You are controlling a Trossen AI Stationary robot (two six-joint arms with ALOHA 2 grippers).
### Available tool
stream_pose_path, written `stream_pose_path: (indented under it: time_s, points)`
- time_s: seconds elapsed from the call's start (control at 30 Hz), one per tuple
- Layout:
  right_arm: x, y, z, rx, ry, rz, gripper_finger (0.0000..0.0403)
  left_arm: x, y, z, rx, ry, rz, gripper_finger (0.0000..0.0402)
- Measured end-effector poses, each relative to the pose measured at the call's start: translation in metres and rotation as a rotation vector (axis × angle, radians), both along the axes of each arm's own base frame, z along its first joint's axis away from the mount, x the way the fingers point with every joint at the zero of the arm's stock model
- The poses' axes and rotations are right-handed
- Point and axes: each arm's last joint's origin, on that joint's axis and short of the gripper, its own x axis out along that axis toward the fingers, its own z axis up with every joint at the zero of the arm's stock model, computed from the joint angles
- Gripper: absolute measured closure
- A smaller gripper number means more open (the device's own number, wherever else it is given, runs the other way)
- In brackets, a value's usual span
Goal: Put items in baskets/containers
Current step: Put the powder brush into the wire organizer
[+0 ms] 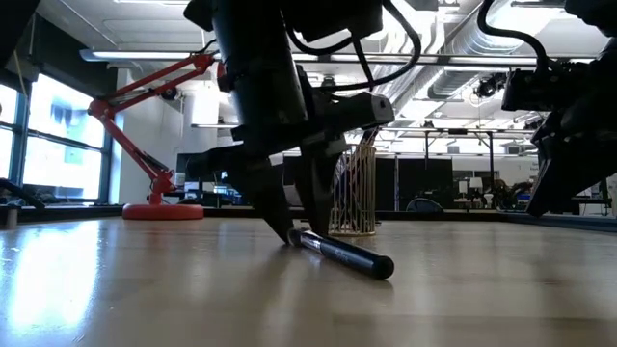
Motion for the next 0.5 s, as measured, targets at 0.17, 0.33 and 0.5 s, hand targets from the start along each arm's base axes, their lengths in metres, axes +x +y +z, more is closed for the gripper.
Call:
stream_pose_path:
  time_s: [0.17,0.33,0.5]
  points:
    - [0.0001,0.0001,0.0000,0.001,-0.001,0.000,0.0401,-0.0015,0.0001,-0.0015,-0.005,0.023,-0.021,0.0307]
    - [0.0003,0.0001,0.0001,0.002,-0.003,0.000,0.0397,-0.0029,0.0006,-0.0028,0.009,0.049,-0.092,0.0391]
    - [0.0003,0.0002,0.0001,0.002,-0.003,0.000,0.0399,-0.0053,0.0010,-0.0036,0.008,0.088,-0.158,0.0396]
